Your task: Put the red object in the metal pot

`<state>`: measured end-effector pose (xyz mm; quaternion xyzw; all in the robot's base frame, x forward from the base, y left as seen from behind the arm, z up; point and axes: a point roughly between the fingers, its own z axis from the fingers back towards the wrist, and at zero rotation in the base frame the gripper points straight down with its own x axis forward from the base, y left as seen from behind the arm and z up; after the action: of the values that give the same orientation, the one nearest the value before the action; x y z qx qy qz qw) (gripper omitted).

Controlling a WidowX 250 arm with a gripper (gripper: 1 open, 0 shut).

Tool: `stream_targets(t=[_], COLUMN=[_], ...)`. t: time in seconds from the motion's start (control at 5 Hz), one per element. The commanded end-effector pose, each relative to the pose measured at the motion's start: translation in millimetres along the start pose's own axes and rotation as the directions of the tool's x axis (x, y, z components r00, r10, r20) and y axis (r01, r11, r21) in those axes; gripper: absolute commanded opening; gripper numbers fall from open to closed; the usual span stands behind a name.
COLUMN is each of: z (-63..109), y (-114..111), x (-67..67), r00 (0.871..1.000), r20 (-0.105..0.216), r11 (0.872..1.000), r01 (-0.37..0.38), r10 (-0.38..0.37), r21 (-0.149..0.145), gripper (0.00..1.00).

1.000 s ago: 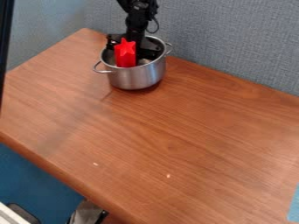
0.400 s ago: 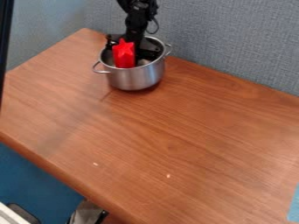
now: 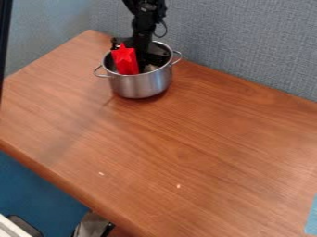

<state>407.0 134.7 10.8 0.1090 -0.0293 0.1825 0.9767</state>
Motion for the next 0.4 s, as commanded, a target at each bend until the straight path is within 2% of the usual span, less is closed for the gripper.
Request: stream_targets(t=[0.0, 0.2], z=[-19.2, -19.1], y=[18.7, 18.5], x=[-14.9, -14.2], r00=[0.997, 0.997], r20=[-0.072, -0.072], r11=[0.999, 0.999], r01=[-0.036, -0.037], r10=[0.037, 0.038], r21=[0.014, 0.015], gripper=[0.0, 0.0])
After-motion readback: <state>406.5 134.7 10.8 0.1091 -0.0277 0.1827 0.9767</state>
